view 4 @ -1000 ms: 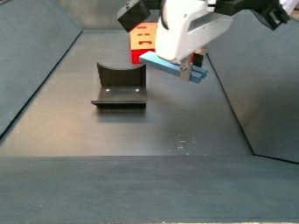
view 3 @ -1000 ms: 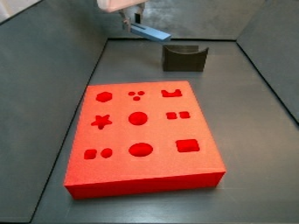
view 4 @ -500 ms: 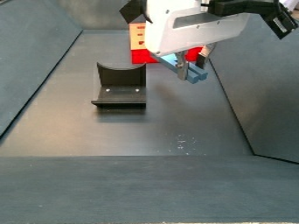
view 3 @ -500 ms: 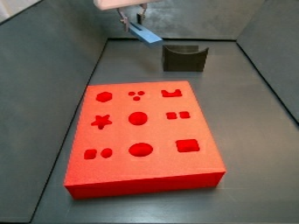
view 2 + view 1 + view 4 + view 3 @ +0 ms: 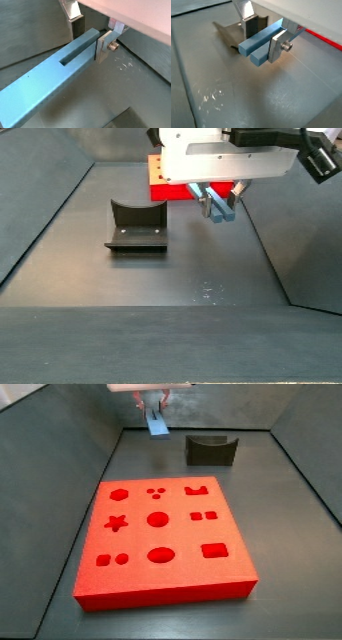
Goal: Pick up the double-square object. Move up. Rotate the double-square object. Place the double-square object on the fixture. Regrasp the double-square object. Move to above the board. Insert the double-square object.
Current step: Rotate the double-square object.
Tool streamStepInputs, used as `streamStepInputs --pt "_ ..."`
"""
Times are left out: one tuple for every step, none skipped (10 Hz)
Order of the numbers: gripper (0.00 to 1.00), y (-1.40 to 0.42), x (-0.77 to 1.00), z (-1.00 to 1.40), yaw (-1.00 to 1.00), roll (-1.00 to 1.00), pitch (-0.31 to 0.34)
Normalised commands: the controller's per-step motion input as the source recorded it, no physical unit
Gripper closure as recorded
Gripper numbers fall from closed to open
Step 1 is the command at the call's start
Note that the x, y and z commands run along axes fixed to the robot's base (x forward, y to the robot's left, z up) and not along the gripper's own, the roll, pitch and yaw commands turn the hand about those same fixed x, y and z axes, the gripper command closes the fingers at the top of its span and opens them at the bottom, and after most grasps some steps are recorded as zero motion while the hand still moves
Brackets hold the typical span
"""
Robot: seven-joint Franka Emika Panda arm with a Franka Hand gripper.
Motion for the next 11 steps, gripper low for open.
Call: streamStepInputs --pt "1.00 0.02 0.03 -0.04 -0.72 -0.03 -0.030" --pt "1.00 0.02 0.03 -0.04 -0.57 -0.03 -0.030" --pt "1.00 0.02 0.03 -0.04 -0.33 -0.03 -0.028" --pt "1.00 0.02 0.03 -0.04 -0.23 -0.03 -0.027" --pt "1.00 0.00 0.00 -1.00 0.00 0.00 0.000" --pt "1.00 0.00 0.00 -1.00 0.02 0.00 -0.003" --pt "1.00 0.00 0.02 -1.00 0.03 -0.02 -0.026" --pt "1.00 0.00 0.02 -1.00 0.03 -0.03 -0.030" --pt "1.00 0.00 0.03 -1.00 0.02 -0.06 -0.036" --pt "1.00 0.00 0.04 -1.00 0.02 -0.07 -0.039" --pt "1.00 0.00 0.05 -0.87 0.02 -0.09 -0.039"
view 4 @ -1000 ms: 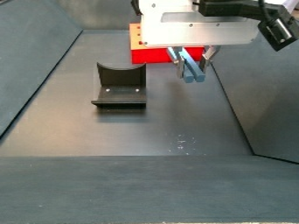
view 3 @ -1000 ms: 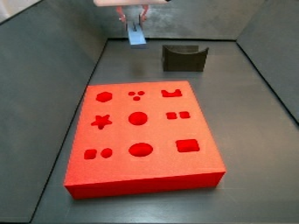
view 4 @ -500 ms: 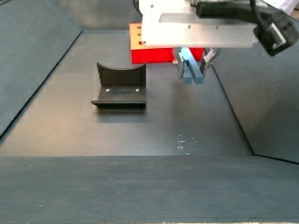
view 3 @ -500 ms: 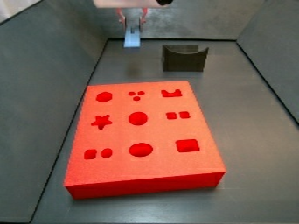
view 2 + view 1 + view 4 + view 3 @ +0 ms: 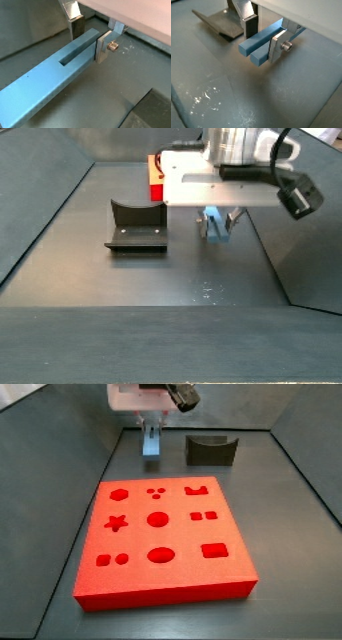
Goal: Pick up the double-square object. Move up. Rotate the double-square object. Place the double-square object on the fixture. Regrasp the double-square object. Move to above the board. Insert the double-square object.
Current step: Rotate the double-square object.
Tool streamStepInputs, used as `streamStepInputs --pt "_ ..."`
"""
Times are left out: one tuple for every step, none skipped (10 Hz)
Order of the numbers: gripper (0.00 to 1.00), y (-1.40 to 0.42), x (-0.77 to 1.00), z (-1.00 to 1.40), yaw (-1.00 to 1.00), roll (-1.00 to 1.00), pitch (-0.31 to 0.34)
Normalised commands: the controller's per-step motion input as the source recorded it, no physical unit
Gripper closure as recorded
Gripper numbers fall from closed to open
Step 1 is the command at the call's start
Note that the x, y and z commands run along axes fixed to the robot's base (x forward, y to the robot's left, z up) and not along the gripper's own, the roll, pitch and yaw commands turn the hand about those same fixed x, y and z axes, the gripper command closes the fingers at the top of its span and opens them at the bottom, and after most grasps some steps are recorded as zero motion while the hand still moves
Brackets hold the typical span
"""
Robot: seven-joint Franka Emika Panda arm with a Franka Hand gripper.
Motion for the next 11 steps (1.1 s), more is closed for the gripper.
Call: streamStepInputs --pt "1.00 0.01 0.05 -0.71 0.01 -0.11 -0.042" --pt "1.00 0.01 0.05 -0.61 0.01 -0.12 -0.047" --pt "1.00 0.01 0.04 -0.54 0.01 -0.13 -0.050" --pt "1.00 0.02 0.04 -0.41 0.00 -0.14 -0.060" --pt "1.00 0.02 0.04 -0.29 0.01 -0.15 -0.069" --pt "1.00 0.02 0.04 -0.21 0.01 -0.16 -0.076" --pt "0.00 0.00 0.00 0.00 0.00 0.00 0.000" --pt "0.00 0.00 0.00 1.00 0.00 0.00 0.000" --pt "0.00 0.00 0.00 1.00 0.00 0.00 0.006" --pt "0.00 0.00 -0.01 1.00 -0.01 0.01 0.035" --pt "0.00 0.00 -0.01 1.00 -0.01 0.02 0.056"
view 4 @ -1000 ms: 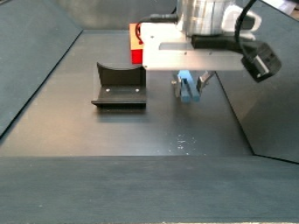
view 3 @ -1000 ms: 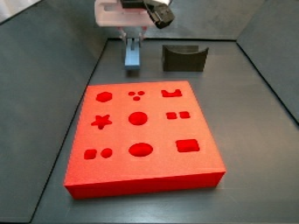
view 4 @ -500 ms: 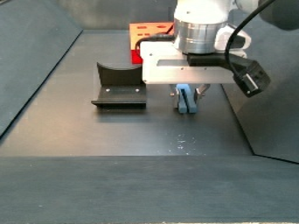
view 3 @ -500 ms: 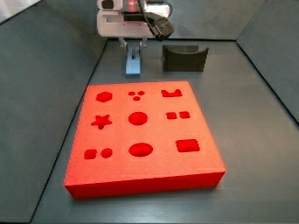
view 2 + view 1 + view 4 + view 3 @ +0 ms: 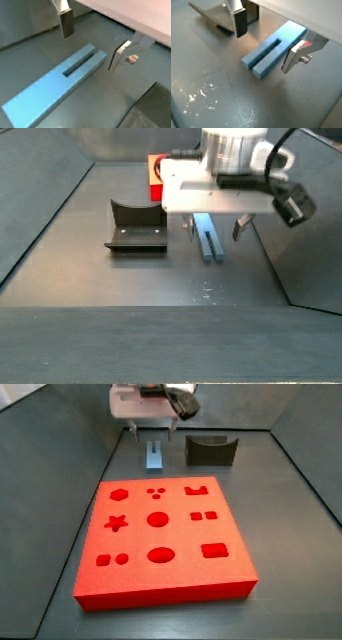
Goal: Pick up the double-square object. Move up. Rotate the double-square object. Place the double-square object on the fixture. Regrasp the double-square object. Move to above the board. Insert the double-square object.
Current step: Rotate the double-square object.
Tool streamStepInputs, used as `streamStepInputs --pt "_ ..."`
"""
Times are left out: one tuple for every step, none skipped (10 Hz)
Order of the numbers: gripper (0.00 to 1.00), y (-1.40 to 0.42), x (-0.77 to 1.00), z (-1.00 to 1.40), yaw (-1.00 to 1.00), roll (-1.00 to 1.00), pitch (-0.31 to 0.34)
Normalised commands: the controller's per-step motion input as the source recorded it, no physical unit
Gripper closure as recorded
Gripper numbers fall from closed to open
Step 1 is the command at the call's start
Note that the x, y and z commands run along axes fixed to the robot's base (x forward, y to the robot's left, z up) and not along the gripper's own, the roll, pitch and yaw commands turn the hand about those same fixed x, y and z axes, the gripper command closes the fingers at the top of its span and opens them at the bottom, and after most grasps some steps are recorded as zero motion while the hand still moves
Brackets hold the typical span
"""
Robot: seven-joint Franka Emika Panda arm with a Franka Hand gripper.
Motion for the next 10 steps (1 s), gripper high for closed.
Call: streamStepInputs --pt "0.00 0.00 -0.01 1.00 -0.02 0.04 0.074" --pt "0.00 0.01 -0.02 1.00 -0.02 0.06 0.086" --pt "0.00 0.00 -0.02 1.00 -0.01 0.08 0.086" --pt "0.00 0.00 -0.03 1.00 -0.01 0.09 0.086" --pt "0.00 0.00 -0.03 0.81 0.01 0.12 0.085" --pt "0.00 -0.01 -0.03 0.68 0.02 0.13 0.084" --pt "0.00 0.00 0.00 0.00 1.00 0.00 0.000" --pt "0.00 0.00 0.00 -0.13 1.00 0.00 0.000" --pt "0.00 0.00 0.00 -0.25 1.00 0.00 0.001" --pt "0.00 0.01 0.04 -0.20 1.00 0.00 -0.001"
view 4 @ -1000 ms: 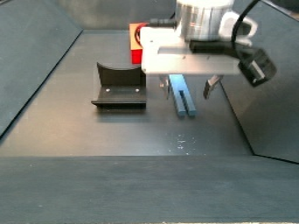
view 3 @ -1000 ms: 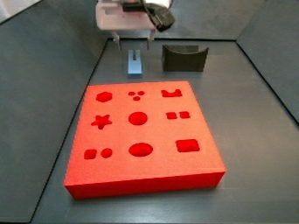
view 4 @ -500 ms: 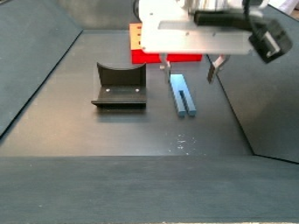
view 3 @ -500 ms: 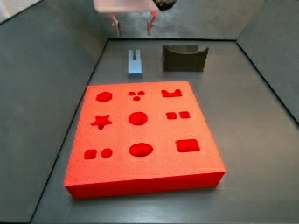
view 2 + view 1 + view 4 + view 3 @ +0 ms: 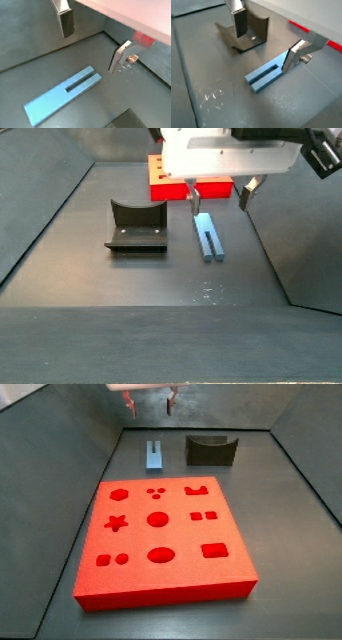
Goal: Pick up the double-square object. Move up. Rotate the double-square object. Place the double-square object on the fixture. Regrasp the double-square object. Move to above the board. Insert the double-square object.
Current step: Rotate the double-square object.
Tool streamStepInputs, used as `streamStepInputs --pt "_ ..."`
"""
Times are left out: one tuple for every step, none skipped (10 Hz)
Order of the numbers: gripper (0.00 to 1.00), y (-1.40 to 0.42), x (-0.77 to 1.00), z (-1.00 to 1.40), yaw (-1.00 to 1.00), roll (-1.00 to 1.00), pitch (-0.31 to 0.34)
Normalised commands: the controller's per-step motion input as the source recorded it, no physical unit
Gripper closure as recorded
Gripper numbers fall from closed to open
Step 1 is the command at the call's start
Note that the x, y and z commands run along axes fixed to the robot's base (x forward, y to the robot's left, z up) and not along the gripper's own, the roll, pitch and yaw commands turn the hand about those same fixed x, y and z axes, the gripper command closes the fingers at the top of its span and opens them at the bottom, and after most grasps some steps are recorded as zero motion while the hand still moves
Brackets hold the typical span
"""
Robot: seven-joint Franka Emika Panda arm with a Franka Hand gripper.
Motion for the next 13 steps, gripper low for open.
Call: streamStepInputs --pt "0.00 0.00 0.04 -0.12 1.00 0.00 -0.001" --pt "0.00 0.00 0.04 -0.07 1.00 0.00 -0.001" --pt "0.00 0.00 0.04 -0.06 1.00 0.00 -0.001" --pt "0.00 0.00 0.04 -0.06 1.00 0.00 -0.001" --pt "0.00 0.00 0.04 -0.05 1.00 0.00 -0.002" --pt "0.00 0.00 0.04 -0.05 1.00 0.00 -0.002" --pt "0.00 0.00 0.04 -0.05 1.00 0.00 -0.002" --pt "0.00 0.00 0.04 -0.04 1.00 0.00 -0.002" --pt "0.00 0.00 0.04 -0.04 1.00 0.00 -0.002" --pt "0.00 0.00 0.04 -0.04 1.00 0.00 -0.003" --pt "0.00 0.00 0.04 -0.04 1.00 0.00 -0.003" --pt "0.00 0.00 0.04 -0.04 1.00 0.00 -0.003" --pt "0.00 0.00 0.04 -0.04 1.00 0.00 -0.003"
